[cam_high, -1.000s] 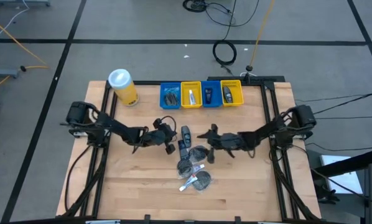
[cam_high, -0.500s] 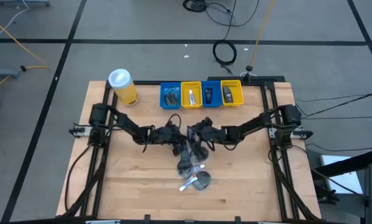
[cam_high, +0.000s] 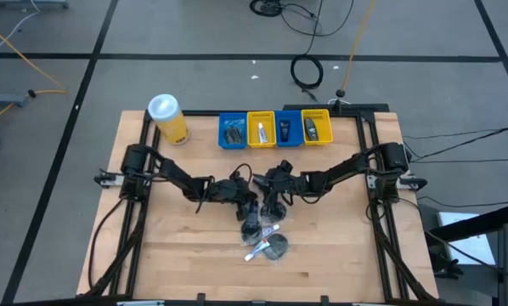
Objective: Pick & Place Travel size toiletries
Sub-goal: Put the gray deodorant into the right yellow bin
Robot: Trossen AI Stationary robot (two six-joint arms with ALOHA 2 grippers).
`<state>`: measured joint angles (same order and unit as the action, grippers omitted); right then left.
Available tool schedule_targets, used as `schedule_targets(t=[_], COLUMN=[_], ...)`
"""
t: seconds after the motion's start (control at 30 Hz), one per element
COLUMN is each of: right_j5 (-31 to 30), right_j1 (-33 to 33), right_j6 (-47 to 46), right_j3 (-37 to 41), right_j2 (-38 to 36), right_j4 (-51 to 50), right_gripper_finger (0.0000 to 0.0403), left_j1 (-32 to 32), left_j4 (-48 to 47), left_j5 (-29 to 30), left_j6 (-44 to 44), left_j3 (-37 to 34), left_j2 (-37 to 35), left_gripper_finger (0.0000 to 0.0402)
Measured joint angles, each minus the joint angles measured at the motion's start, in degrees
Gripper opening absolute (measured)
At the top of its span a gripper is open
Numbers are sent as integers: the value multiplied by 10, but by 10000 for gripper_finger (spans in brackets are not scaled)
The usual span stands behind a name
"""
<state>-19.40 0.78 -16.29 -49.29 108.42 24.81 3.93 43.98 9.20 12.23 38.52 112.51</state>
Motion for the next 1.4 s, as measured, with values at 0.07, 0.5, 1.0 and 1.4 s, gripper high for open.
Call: schedule_targets(t=[0.07,0.5,1.0,1.4], right_j5=[0,-63,-141,-87], right_j1=[0,1,-274,-414], right_j6=[16,40,36,-41], right_j3=[0,0,3,54], right_j2=[1,-118,-291,-226], right_j4=[-4,-138,-316,-233], right_gripper_finger=[251,204,210,212], left_j1=[0,30,33,33], left_j4=[-41,-308,-297,-292], left_j5=[2,207,209,208], left_j6=[0,44,48,48], left_j3=[0,-5,-7,-7], left_j2=[-26,-158,-154,-154], left_gripper_finger=[21,21,21,21])
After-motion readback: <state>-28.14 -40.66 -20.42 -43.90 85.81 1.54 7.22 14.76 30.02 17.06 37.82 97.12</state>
